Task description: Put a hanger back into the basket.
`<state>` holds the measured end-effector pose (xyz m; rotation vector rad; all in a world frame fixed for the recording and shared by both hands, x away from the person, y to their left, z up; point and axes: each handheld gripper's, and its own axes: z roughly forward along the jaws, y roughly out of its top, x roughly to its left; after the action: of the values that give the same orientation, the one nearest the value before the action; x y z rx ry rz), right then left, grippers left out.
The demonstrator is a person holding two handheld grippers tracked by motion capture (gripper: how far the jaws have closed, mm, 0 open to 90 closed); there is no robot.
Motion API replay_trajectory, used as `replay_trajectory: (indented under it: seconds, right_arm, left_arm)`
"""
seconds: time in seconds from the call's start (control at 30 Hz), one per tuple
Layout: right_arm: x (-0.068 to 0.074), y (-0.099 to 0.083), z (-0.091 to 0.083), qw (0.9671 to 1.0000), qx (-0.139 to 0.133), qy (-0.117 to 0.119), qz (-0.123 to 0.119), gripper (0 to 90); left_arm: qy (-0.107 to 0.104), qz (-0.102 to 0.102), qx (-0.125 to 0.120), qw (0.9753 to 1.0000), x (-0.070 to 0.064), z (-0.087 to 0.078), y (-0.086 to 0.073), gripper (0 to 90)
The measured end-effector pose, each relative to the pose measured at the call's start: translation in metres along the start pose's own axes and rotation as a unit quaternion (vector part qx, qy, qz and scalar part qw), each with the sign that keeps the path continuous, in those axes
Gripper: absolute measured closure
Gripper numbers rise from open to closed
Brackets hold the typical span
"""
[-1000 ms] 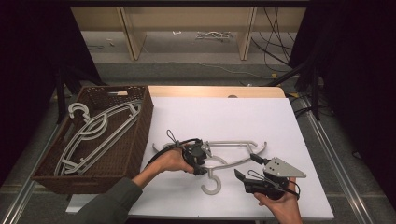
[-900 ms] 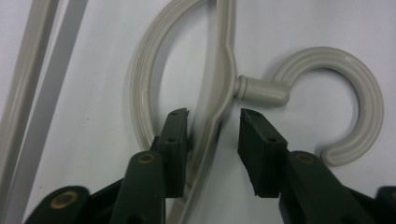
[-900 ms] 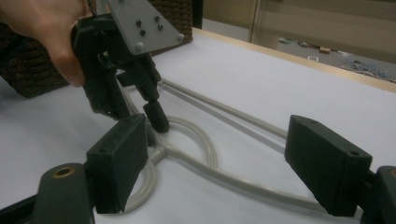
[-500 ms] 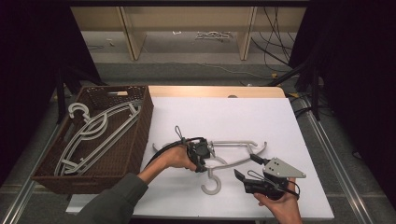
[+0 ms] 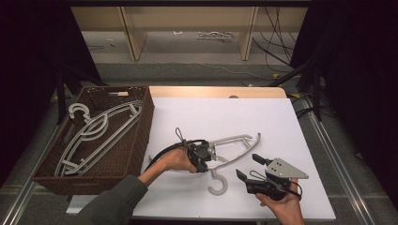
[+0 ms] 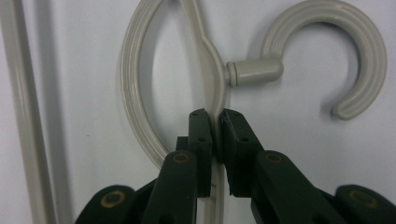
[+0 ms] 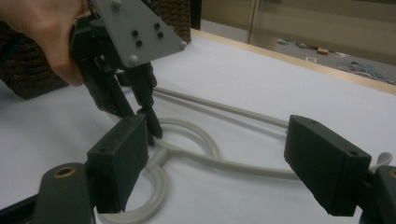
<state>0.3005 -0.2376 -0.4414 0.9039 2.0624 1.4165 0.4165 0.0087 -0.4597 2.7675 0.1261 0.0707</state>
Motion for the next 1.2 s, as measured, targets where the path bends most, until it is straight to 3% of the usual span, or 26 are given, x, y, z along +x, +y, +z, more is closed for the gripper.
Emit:
replay_trajectory:
  seconds: [0.17, 0.23, 0.27, 0.33, 0.37, 0.4, 0.47, 0.5, 0.57, 0.73, 0.8, 0.83, 0.87, 0.9, 1.03, 1.2]
  right_arm:
    - [0.000, 0.001, -0.003, 0.9998, -0.011, -0.011, 0.011, 22.7]
    - [-0.002, 0.001, -0.004, 0.9997, -0.017, -0.016, 0.005, 22.8]
    - [-0.002, 0.002, -0.004, 0.9997, -0.013, -0.015, 0.012, 22.8]
    - [-0.002, 0.002, -0.005, 0.9997, -0.014, -0.016, 0.016, 22.8]
    - [-0.002, 0.001, -0.004, 0.9996, -0.018, -0.012, 0.018, 22.9]
    - [-0.002, 0.001, -0.003, 0.9994, -0.026, -0.016, 0.019, 23.0]
    - [-0.003, 0.001, -0.005, 0.9993, -0.020, -0.023, 0.021, 22.9]
    - [-0.003, 0.001, -0.005, 0.9993, -0.020, -0.025, 0.021, 22.9]
    - [-0.004, 0.001, -0.005, 0.9992, -0.022, -0.024, 0.021, 22.8]
    - [-0.004, 0.001, -0.007, 0.9994, -0.010, -0.025, 0.022, 22.7]
    - [-0.004, 0.001, -0.007, 0.9994, -0.011, -0.025, 0.023, 22.7]
    - [-0.004, 0.001, -0.007, 0.9993, -0.009, -0.024, 0.026, 22.7]
    - [-0.004, 0.001, -0.005, 0.9992, -0.017, -0.024, 0.027, 22.7]
    - [-0.004, 0.001, -0.006, 0.9993, -0.013, -0.023, 0.026, 22.7]
    - [-0.004, 0.000, -0.004, 0.9993, -0.019, -0.020, 0.026, 22.7]
    - [-0.003, 0.000, -0.004, 0.9993, -0.019, -0.018, 0.026, 22.7]
  left_arm:
    - [0.010, -0.024, -0.029, 0.9992, 0.009, -0.008, -0.001, 82.4]
    - [0.019, -0.044, -0.052, 0.9975, 0.013, -0.012, -0.002, 82.4]
    - [0.019, -0.039, -0.047, 0.9979, 0.015, -0.015, -0.002, 82.4]
    - [0.020, -0.062, -0.071, 0.9954, 0.017, -0.020, -0.003, 82.4]
    - [0.020, -0.060, -0.078, 0.9949, 0.021, -0.025, -0.003, 82.4]
    - [0.021, -0.079, -0.098, 0.9918, 0.020, -0.028, -0.003, 82.4]
    - [0.017, -0.087, -0.113, 0.9896, 0.024, -0.035, -0.004, 82.4]
    - [0.018, -0.109, -0.133, 0.9850, 0.024, -0.038, -0.004, 82.4]
    - [0.023, -0.111, -0.139, 0.9837, 0.027, -0.046, -0.003, 82.4]
    - [0.012, -0.124, -0.168, 0.9778, 0.030, -0.064, -0.001, 82.5]
    - [0.013, -0.136, -0.184, 0.9735, 0.032, -0.071, 0.000, 82.6]
    - [0.008, -0.147, -0.194, 0.9699, 0.032, -0.075, -0.001, 82.6]
    - [0.005, -0.160, -0.209, 0.9647, 0.032, -0.078, 0.000, 82.6]
    - [0.002, -0.164, -0.214, 0.9629, 0.032, -0.082, 0.000, 82.7]
    - [-0.013, -0.184, -0.249, 0.9506, 0.031, -0.097, 0.000, 82.9]
    - [-0.025, -0.200, -0.273, 0.9408, 0.032, -0.110, -0.003, 82.9]
